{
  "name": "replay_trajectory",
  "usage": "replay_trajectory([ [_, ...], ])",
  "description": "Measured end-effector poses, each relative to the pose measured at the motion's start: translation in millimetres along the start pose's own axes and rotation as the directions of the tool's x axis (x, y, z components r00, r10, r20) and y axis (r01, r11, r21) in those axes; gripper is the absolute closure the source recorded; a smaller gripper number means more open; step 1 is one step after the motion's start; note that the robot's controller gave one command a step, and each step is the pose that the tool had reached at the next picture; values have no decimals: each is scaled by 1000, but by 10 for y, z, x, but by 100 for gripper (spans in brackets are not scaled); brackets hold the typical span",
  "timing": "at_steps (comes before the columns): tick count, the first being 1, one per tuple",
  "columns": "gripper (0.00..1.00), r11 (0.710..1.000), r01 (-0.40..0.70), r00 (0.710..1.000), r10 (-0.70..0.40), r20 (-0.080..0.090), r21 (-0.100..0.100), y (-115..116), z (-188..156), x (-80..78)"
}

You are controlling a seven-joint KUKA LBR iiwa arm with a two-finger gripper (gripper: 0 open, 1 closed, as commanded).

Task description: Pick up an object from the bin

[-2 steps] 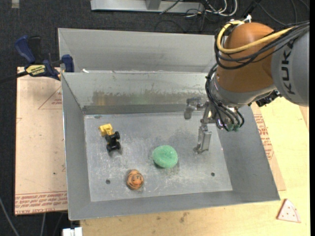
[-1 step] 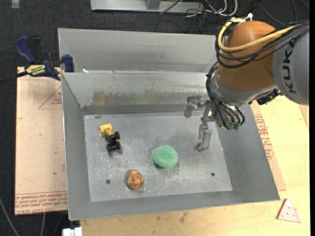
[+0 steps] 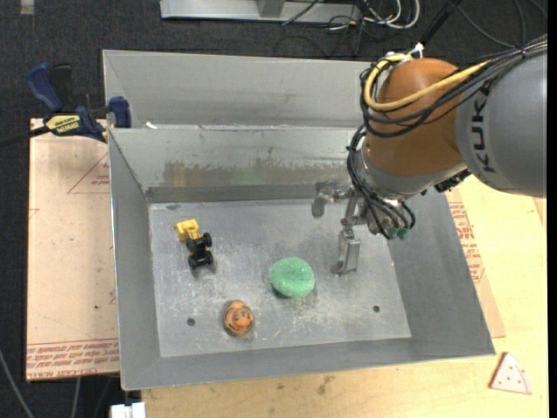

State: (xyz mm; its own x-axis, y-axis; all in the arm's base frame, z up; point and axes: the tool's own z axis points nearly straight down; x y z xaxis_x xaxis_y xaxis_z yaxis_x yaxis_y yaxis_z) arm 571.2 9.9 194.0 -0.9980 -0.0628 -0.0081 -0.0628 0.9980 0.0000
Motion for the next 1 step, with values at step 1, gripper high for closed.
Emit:
replay_trajectory([
  [1,0,986,168,986,-168,-5,-2,357,437,-46],
])
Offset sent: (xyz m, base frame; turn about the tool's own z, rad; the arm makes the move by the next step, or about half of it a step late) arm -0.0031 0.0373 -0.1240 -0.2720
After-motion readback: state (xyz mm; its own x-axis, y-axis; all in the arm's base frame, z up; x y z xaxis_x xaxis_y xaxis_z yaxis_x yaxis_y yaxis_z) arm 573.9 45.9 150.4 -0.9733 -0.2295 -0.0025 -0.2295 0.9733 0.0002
